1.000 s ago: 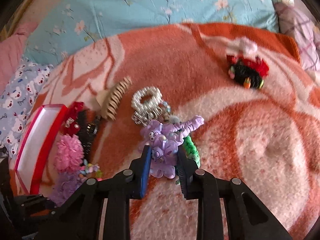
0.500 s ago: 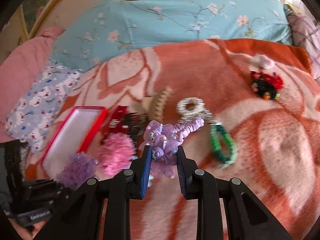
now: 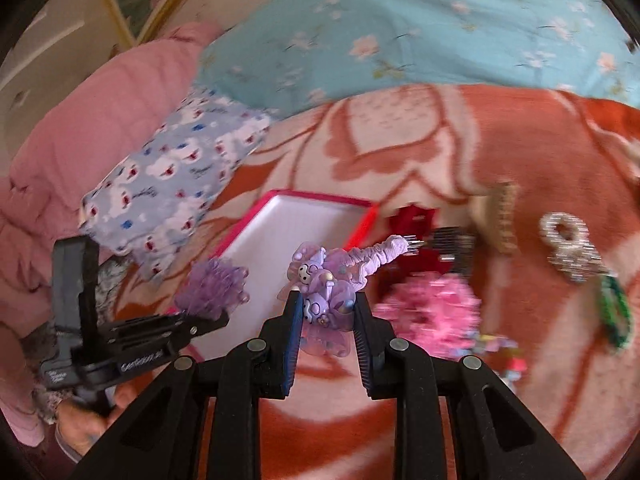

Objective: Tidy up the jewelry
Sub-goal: 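Carry the purple pom-pom with the left tool while the right tool carries the lilac flower into the white box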

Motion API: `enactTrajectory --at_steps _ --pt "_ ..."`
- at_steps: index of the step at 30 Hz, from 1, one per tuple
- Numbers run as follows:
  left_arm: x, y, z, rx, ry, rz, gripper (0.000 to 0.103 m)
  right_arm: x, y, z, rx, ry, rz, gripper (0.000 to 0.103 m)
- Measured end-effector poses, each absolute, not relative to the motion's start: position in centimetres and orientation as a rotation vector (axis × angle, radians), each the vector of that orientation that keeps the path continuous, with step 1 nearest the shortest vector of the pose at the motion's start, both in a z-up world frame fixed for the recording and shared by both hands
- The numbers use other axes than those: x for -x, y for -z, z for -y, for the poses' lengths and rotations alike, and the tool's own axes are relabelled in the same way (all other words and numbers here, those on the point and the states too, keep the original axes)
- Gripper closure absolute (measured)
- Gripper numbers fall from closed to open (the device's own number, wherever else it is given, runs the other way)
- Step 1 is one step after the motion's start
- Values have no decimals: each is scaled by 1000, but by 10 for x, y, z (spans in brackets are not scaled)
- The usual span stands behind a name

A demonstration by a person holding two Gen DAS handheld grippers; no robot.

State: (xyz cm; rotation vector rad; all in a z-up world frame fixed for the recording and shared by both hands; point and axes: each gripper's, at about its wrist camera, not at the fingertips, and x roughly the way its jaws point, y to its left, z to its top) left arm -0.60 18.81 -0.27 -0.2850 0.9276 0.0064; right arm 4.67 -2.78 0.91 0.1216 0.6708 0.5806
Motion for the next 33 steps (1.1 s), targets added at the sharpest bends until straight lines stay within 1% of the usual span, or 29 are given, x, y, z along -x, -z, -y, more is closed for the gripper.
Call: enactTrajectory --at_steps 7,14,19,25,28,29,30,31,33 --pt "4 24 -237 302 -102 -960 92 -50 19 -44 -68 -704 -756 79" --pt "5 42 -256 325 -128 -998 92 -52 58 -88 -3 -768 -872 78" --pt "5 51 -254 328 -118 -1033 91 -55 79 -85 41 -742 -945 78" --pt "3 59 -242 326 -84 -1082 87 -60 76 -60 111 -650 -932 79" --pt "5 61 -228 276 -82 -1068 86 -70 73 -42 67 -646 -947 79" --pt "4 61 -225 265 -82 -1068 83 -72 73 -39 60 -648 -952 78" --pt "4 62 -222 254 -85 -1069 77 -72 72 -38 61 -647 -952 78" --pt "3 62 -220 252 -83 -1071 74 -72 72 -37 63 -649 -951 76" --pt "3 62 -218 240 -85 -1075 70 -71 72 -39 56 -652 -950 74"
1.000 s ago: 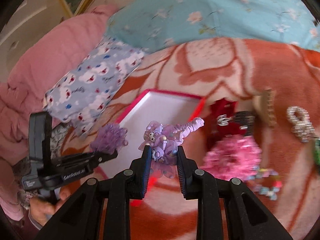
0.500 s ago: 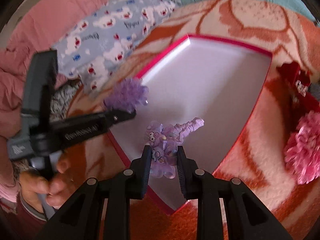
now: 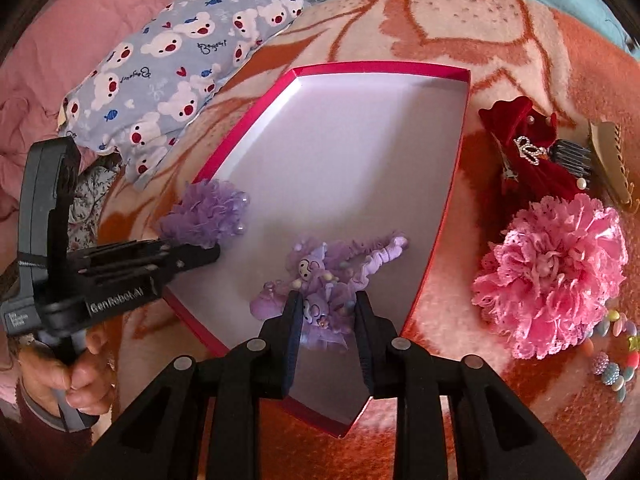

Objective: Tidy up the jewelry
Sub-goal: 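Carry the purple pom-pom with the left tool while the right tool carries the lilac flower into the white box, then open both tools to release the purple pom-pom and lilac flower in the box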

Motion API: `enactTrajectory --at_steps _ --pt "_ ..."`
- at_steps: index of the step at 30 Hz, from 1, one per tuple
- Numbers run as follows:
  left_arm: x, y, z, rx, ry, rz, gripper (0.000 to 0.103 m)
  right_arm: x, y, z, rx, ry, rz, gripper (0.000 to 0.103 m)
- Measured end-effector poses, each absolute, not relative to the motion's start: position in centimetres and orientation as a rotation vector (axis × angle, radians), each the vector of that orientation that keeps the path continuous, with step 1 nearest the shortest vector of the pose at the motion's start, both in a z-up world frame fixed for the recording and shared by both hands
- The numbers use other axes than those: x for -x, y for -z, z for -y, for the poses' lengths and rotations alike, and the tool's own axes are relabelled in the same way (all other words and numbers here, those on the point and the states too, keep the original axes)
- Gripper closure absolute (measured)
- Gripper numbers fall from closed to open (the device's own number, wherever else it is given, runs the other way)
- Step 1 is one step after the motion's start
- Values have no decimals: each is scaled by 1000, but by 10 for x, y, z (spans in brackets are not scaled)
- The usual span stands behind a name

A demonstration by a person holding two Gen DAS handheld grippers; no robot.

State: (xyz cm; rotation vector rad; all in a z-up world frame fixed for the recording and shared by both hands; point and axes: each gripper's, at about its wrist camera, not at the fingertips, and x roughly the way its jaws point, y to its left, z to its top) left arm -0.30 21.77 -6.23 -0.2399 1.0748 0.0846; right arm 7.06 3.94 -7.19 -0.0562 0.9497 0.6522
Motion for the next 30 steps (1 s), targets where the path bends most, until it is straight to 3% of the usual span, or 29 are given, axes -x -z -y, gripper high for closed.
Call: enactTrajectory --at_steps 3,9,13,21,30 --pt "3 62 -217 213 -117 -1083 45 -69 70 -40 47 -654 -947 72" --pt "5 62 -218 215 -121 -1094 41 -60 54 -29 17 -648 -889 61" --pt "8 64 -215 192 -146 -1102 40 -54 43 -13 -19 -630 -853 61" --pt "23 44 -210 230 -134 -1052 24 -48 31 36 -82 -550 -808 61" --pt "17 21 -178 195 -73 -1014 23 -45 30 111 -166 -411 -789 59"
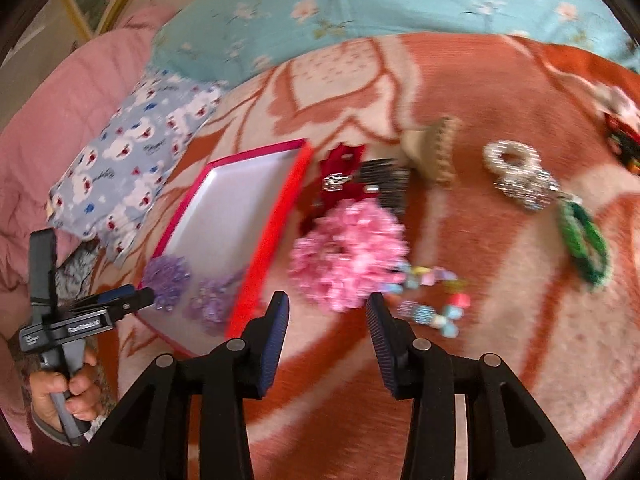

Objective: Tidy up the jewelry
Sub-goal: 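Open both tools to release the purple pom-pom and lilac flower in the box, then grasp the pink pom-pom tie with the left tool while the right tool grasps the green braided tie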

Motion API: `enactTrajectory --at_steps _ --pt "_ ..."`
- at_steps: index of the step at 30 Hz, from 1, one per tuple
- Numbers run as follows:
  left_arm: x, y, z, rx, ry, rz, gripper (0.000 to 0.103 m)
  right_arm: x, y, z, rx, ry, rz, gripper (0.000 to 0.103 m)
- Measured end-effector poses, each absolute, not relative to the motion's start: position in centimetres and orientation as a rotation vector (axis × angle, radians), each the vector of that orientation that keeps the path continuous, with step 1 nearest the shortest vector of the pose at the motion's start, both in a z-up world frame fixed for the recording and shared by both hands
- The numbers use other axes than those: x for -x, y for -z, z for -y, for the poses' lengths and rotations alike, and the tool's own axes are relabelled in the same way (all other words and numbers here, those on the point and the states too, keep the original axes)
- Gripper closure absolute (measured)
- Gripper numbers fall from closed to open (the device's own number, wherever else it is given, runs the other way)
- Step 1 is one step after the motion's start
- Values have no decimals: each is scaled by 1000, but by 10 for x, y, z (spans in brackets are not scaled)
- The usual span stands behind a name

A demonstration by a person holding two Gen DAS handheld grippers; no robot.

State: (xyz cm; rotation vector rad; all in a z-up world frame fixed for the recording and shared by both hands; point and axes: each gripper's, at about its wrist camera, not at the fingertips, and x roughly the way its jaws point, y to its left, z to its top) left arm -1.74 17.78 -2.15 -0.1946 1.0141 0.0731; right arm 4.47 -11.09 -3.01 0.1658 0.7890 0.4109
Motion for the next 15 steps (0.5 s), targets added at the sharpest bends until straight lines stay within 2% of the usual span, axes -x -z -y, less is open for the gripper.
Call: enactTrajectory --at_steps 15 --pt "-7 19 -98 128 75 -1035 23 -36 36 204 -246 -241 -767 57"
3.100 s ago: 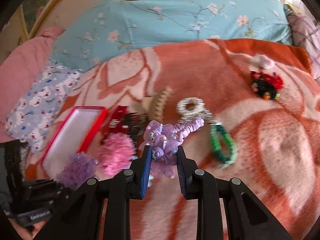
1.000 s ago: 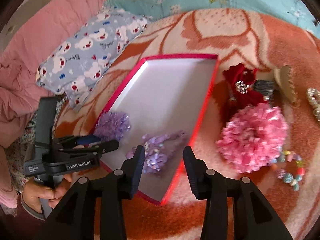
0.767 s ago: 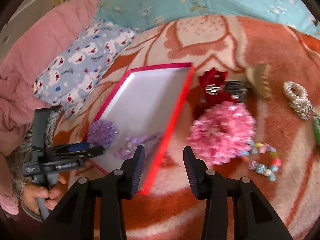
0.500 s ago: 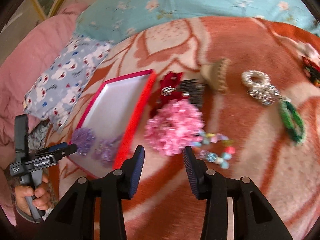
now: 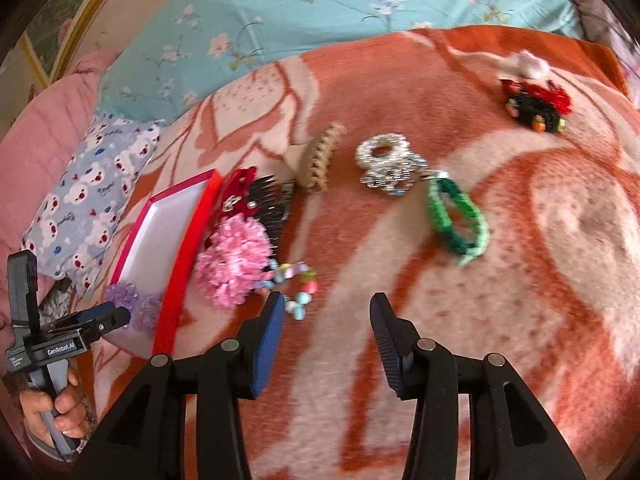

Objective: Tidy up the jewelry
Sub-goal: 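Grasp the pink pom-pom tie with the left tool while the right tool grasps the green braided tie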

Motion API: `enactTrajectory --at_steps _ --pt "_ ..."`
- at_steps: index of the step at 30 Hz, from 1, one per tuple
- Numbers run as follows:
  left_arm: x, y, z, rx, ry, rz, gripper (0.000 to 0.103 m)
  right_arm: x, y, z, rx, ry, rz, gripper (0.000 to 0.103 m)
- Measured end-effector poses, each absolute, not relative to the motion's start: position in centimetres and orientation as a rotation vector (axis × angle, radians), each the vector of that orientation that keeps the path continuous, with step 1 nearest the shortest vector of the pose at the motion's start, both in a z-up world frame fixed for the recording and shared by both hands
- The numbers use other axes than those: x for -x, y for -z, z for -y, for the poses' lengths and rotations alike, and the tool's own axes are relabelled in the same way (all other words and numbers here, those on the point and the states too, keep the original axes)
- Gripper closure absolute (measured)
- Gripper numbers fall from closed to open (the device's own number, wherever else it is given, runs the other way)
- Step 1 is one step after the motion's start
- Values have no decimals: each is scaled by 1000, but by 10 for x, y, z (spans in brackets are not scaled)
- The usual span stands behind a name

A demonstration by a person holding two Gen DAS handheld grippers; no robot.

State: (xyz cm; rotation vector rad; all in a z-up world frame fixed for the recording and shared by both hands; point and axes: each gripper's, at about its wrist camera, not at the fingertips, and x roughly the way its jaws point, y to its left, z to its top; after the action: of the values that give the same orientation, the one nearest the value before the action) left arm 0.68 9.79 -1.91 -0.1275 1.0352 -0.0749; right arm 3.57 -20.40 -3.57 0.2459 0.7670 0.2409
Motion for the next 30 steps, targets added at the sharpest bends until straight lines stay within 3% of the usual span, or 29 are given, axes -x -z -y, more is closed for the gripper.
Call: enactTrajectory --at_steps 20,23,26,30 --pt "-71 34 -19 85 223 -1057 23 -79 30 252 -209 -81 -756 56" --pt "-80 44 -11 60 216 -1072 23 -89 33 252 -197 -67 -763 52" --pt "-87 55 -6 47 222 -1094 38 -98 39 253 -194 -62 -782 50" --pt "-90 66 -6 40 225 -1124 70 -106 51 251 -184 -66 -811 50"
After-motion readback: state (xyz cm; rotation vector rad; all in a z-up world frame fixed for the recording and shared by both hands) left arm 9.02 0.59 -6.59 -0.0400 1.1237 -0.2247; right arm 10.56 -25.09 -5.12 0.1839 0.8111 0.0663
